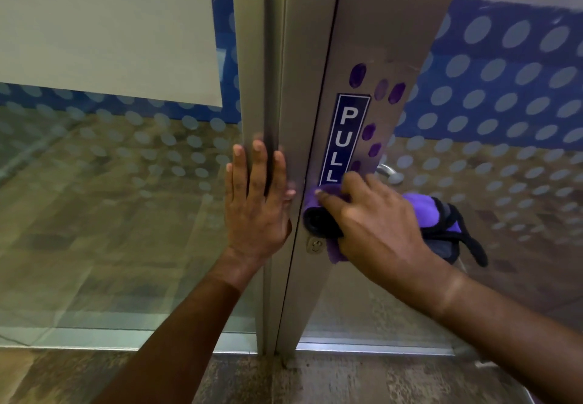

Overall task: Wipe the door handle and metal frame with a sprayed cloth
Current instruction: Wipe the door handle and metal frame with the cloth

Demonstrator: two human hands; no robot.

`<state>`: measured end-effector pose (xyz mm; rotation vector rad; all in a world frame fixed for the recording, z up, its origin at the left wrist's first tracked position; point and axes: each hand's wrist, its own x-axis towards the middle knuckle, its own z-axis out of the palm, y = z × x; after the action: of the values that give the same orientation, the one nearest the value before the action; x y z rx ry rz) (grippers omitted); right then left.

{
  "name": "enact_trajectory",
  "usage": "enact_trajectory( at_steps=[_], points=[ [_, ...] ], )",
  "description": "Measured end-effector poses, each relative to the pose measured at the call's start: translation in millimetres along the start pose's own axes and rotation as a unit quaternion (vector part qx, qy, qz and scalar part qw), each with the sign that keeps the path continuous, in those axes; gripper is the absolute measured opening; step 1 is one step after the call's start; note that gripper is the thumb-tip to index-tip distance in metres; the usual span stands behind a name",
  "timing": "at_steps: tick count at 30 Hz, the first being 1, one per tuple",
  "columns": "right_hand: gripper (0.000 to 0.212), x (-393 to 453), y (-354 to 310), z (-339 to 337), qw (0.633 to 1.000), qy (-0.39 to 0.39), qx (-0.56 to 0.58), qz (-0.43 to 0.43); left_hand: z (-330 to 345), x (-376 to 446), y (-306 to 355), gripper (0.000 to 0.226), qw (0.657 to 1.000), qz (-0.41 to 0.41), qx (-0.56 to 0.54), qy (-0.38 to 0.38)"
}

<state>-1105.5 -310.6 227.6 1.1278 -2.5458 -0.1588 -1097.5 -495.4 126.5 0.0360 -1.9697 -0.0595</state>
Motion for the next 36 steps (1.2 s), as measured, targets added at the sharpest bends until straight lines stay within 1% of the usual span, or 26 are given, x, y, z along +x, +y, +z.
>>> enact_trajectory(
  at_steps=[1,2,4,6,8,10,11,13,15,17,19,20,22,24,26,29,31,33,35,36],
  points=[
    [0.06,-3,4,0,0.999,-0.02,0.031,0.034,0,1,0,0.066,1.0,-0.002,0.001,-0.003],
    [0.061,-6,7,0,0.997,-0.032,0.046,0.055,-1,2,1,0.068,1.0,-0.004,0.004,-0.005],
    [0.058,-9,10,1,0.997,-0.018,0.051,0.06,-2,3,2,0.067,1.0,-0.008,0.005,-0.006],
    [0.057,-6,7,4,0.999,0.022,0.026,0.026,0,2,2,0.066,1.0,-0.004,0.002,0.0],
    [0.054,3,-1,4,0.999,0.042,-0.013,-0.016,-1,2,2,0.065,1.0,-0.004,0.002,-0.002],
    [0.049,9,-7,3,0.998,0.031,-0.048,-0.04,-2,2,2,0.063,1.0,-0.005,-0.004,-0.006],
    [0.05,10,-7,3,0.998,0.022,-0.052,-0.04,-2,1,2,0.063,1.0,-0.005,-0.007,-0.007],
    [0.051,5,-1,3,1.0,0.008,-0.015,-0.012,-1,0,1,0.062,1.0,-0.004,-0.01,-0.004],
    [0.048,-2,6,4,0.998,-0.007,0.035,0.049,0,1,0,0.063,1.0,-0.001,-0.013,0.002],
    [0.047,-7,8,4,0.996,-0.015,0.04,0.079,-1,3,1,0.064,1.0,-0.005,-0.012,0.001],
    [0.047,-8,7,6,0.997,-0.004,0.028,0.065,0,2,3,0.064,1.0,-0.008,-0.018,-0.002],
    [0.047,-5,5,7,0.999,0.017,0.017,0.044,1,1,2,0.064,1.0,-0.007,-0.016,0.002],
    [0.037,3,-2,6,0.998,0.062,-0.015,-0.012,3,0,1,0.062,1.0,-0.006,-0.011,0.008],
    [0.027,8,-7,7,0.996,0.072,-0.036,-0.044,3,0,1,0.061,1.0,-0.004,-0.011,0.005],
    [0.028,8,-5,7,0.998,0.058,-0.016,-0.033,3,0,0,0.061,1.0,-0.004,-0.016,0.005],
    [0.046,-1,4,6,0.997,-0.001,0.064,0.045,3,1,-1,0.063,1.0,-0.007,-0.016,0.008],
    [0.047,-4,5,5,0.996,-0.017,0.059,0.07,1,2,1,0.064,1.0,-0.008,-0.014,0.005],
    [0.047,-4,3,5,0.998,-0.008,0.034,0.058,0,1,2,0.065,1.0,-0.003,-0.01,0.001],
    [0.045,2,-2,4,1.0,0.028,0.009,0.01,-1,2,3,0.065,1.0,-0.008,-0.005,-0.002],
    [0.039,6,-4,4,0.999,0.046,-0.006,-0.017,-1,2,4,0.065,1.0,-0.012,-0.006,-0.003]
  ],
)
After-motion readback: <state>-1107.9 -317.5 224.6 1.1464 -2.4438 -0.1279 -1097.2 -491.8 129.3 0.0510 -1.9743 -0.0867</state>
